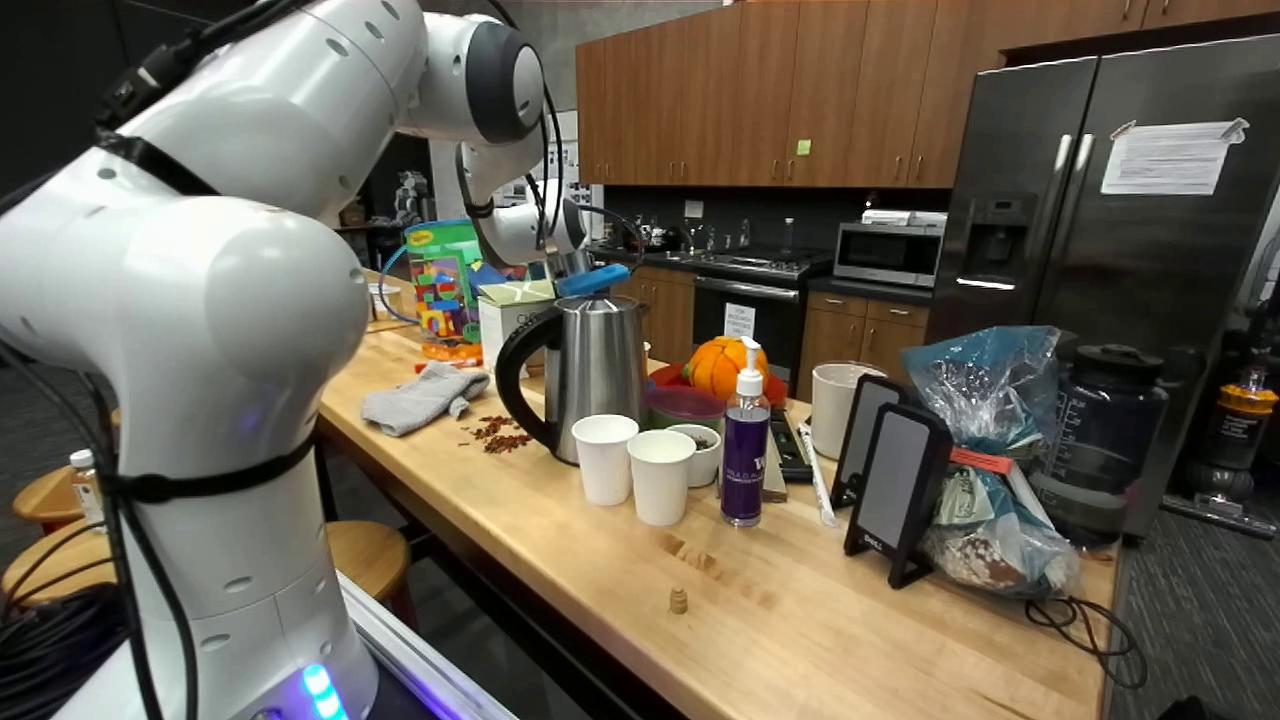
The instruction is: Move the orange bowl backwards then move the kettle to the left.
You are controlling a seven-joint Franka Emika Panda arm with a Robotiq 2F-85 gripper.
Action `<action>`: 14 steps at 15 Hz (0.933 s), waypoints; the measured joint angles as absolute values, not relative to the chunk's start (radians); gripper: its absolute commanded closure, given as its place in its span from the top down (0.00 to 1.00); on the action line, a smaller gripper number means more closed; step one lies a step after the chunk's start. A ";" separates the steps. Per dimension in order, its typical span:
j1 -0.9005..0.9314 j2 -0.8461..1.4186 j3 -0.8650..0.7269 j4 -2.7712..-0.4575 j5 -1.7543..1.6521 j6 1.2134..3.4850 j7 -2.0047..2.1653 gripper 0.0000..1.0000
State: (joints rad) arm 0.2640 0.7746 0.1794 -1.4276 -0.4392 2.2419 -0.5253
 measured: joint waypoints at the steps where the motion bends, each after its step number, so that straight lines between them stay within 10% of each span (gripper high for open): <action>1: 0.268 0.769 0.182 -1.429 -0.439 2.241 -0.525 1.00; 14: 0.286 0.452 0.213 -1.702 -0.440 2.224 -0.567 1.00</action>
State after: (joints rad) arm 0.2862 0.4517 0.2129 -1.7022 -0.4396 2.2245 -0.5667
